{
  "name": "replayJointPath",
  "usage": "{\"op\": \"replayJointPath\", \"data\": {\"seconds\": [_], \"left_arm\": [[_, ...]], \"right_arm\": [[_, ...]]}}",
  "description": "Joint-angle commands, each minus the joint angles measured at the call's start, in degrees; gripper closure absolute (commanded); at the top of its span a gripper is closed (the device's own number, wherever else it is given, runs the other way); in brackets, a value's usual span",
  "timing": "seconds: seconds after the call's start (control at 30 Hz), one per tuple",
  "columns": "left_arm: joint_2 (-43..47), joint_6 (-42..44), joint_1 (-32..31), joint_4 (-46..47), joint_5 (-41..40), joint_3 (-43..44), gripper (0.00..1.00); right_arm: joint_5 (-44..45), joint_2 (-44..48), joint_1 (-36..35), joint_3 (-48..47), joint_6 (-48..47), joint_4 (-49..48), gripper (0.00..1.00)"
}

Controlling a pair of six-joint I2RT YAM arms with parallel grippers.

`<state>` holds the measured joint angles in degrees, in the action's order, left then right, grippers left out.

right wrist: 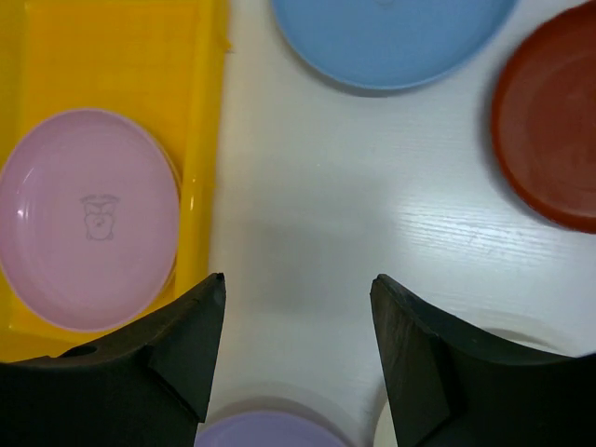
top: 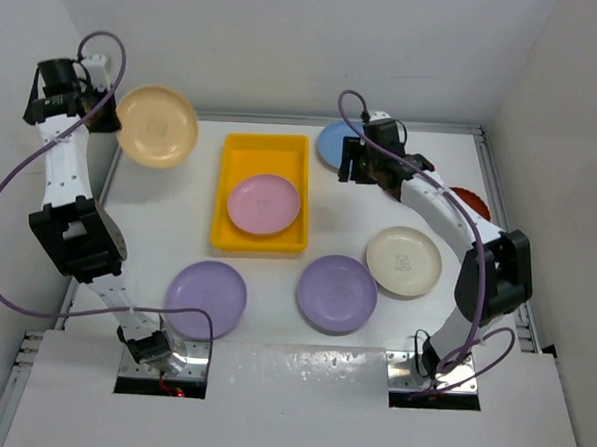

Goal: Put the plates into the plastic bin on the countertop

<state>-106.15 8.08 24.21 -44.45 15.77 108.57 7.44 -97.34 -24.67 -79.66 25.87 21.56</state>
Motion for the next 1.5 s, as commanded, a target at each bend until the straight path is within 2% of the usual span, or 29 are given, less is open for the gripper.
{"op": "replayJointPath", "data": {"seconds": [0.0,0.07,0.2,0.4,0.77,0.83,0.87,0.97,1.13,1.23,1.33,1.47], "left_arm": [[3.1,-3.8,-8.1,0.3,11.0,4.1,1.00],[1.3,-1.9,-14.0,-2.5,11.6,4.1,1.00],[-2.0,-0.7,-21.0,-5.5,9.0,-0.1,1.00],[-6.1,0.0,-28.8,-8.1,6.9,-0.6,1.00],[-13.6,2.1,-32.6,-10.4,-0.6,-0.6,1.00],[-14.2,2.6,-32.6,-10.4,-1.1,-0.6,0.95],[-14.8,2.6,-32.6,-10.4,-1.1,-1.2,0.83],[-15.3,3.9,-32.6,-10.4,-1.7,-1.2,0.70],[-15.8,3.9,-32.6,-10.4,-2.8,-0.5,0.65],[-15.8,4.4,-32.6,-10.4,-2.8,1.2,0.57],[-15.8,4.4,-33.2,-10.4,-2.8,2.6,0.50],[-15.8,4.9,-33.8,-11.0,-2.8,3.1,0.49]], "right_arm": [[1.3,4.7,1.2,2.3,2.8,-1.4,0.37],[1.8,5.6,1.5,4.2,2.9,-0.7,0.37],[2.3,6.8,2.3,5.9,3.0,0.7,0.37],[2.4,8.0,2.8,7.0,2.9,1.7,0.37],[2.7,8.4,2.8,7.1,2.9,3.5,0.37],[2.2,8.7,2.8,7.3,2.7,3.8,0.36],[1.6,8.6,2.9,7.3,2.0,3.8,0.35],[-2.9,8.4,2.8,8.0,-1.7,4.0,0.28],[-10.1,7.7,0.9,12.4,-11.0,5.6,0.22],[-15.4,7.1,-0.7,16.7,-15.8,6.9,0.21],[-17.9,5.1,-1.7,19.6,-19.8,7.8,0.21],[-20.1,1.9,-4.2,20.6,-23.0,7.5,0.24]]}}
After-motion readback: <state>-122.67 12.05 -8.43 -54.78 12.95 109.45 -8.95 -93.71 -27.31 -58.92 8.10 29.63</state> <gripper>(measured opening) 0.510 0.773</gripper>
